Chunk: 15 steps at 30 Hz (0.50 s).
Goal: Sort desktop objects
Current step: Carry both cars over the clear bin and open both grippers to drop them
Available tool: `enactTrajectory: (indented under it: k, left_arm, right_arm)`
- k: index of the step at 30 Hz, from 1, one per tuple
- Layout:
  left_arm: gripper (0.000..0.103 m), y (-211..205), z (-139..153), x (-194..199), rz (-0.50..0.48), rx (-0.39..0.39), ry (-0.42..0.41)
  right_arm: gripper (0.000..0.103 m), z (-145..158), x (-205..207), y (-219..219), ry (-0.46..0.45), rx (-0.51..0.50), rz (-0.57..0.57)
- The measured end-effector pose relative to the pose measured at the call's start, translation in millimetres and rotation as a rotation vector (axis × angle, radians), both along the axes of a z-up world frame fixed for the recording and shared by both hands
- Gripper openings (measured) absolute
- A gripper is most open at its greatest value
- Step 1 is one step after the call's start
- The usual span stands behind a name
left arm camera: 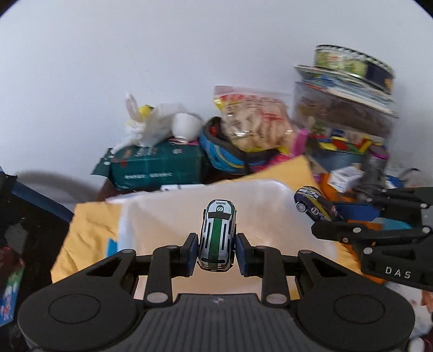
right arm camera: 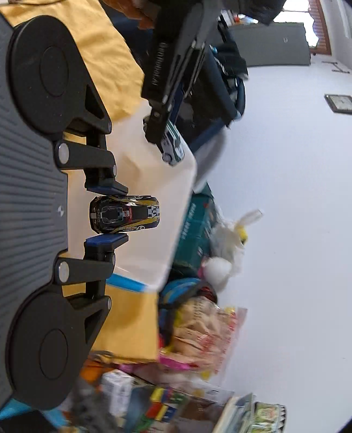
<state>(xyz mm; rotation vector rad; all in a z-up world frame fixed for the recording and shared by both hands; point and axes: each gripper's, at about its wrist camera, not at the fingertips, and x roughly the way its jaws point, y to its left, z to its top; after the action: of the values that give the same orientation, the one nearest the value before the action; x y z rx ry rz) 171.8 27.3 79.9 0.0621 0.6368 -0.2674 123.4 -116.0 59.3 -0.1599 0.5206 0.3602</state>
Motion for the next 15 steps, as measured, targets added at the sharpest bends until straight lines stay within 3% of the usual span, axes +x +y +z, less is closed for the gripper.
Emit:
enactTrajectory:
  k: [5, 10, 12, 14, 15]
  left_arm:
    - [0.033, 4, -25, 47, 0.056, 0.041, 0.062]
    - [0.033, 11, -58, 64, 0.100, 0.065, 0.153]
    - [0.036, 12, -61, 64, 0.094, 0.061, 0.178]
    - [0.049, 14, -58, 60, 0.098, 0.063, 0.175]
    - [0.050, 15, -55, 57, 0.102, 0.064, 0.163]
  right_arm:
    - [0.033, -1, 53, 6, 0.055, 0.031, -0.044]
    - [0.033, -20, 91, 15, 0.135, -0.017, -0.107]
    - [0.034, -30, 97, 20, 0.181, -0.038, -0.113]
    - [0.034, -40, 100, 24, 0.218, -0.054, -0.116]
    - [0.035, -42, 101, 26, 0.234, -0.063, -0.115]
